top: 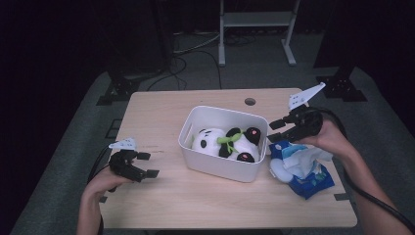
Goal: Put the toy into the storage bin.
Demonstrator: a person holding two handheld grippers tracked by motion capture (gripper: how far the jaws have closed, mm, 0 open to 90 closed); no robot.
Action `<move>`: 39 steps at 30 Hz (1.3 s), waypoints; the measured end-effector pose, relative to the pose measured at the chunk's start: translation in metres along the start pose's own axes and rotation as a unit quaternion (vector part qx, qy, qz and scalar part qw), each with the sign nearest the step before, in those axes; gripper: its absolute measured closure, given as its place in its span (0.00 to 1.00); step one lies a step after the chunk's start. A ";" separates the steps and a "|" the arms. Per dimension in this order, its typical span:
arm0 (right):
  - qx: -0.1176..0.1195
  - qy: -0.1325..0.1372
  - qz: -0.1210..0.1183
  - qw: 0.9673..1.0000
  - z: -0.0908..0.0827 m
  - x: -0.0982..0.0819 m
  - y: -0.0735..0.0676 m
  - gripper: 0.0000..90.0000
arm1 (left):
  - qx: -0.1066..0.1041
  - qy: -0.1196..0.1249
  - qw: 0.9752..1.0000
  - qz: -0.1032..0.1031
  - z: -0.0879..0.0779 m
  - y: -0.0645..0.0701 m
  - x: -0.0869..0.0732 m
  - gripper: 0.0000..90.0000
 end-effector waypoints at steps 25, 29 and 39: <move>-0.004 0.018 0.046 0.999 0.006 -0.039 0.010 0.42 | 0.002 -0.003 1.000 0.000 0.001 -0.002 -0.002 0.10; -0.007 0.022 0.053 0.998 0.006 -0.044 0.011 0.40 | 0.002 -0.002 1.000 0.000 0.001 -0.002 -0.002 0.10; -0.011 0.031 0.070 0.997 0.009 -0.059 0.012 0.37 | 0.002 -0.004 1.000 0.002 0.001 -0.002 -0.002 0.10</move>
Point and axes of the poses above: each handheld gripper's, and its own axes: z roughly forward along the jaws, x roughly out of its top, y roughly to its right, the point moved 9 cm from there along z, roughly forward along the jaws, and after that the axes turned 10 degrees about -y, right-handed, at the moved point
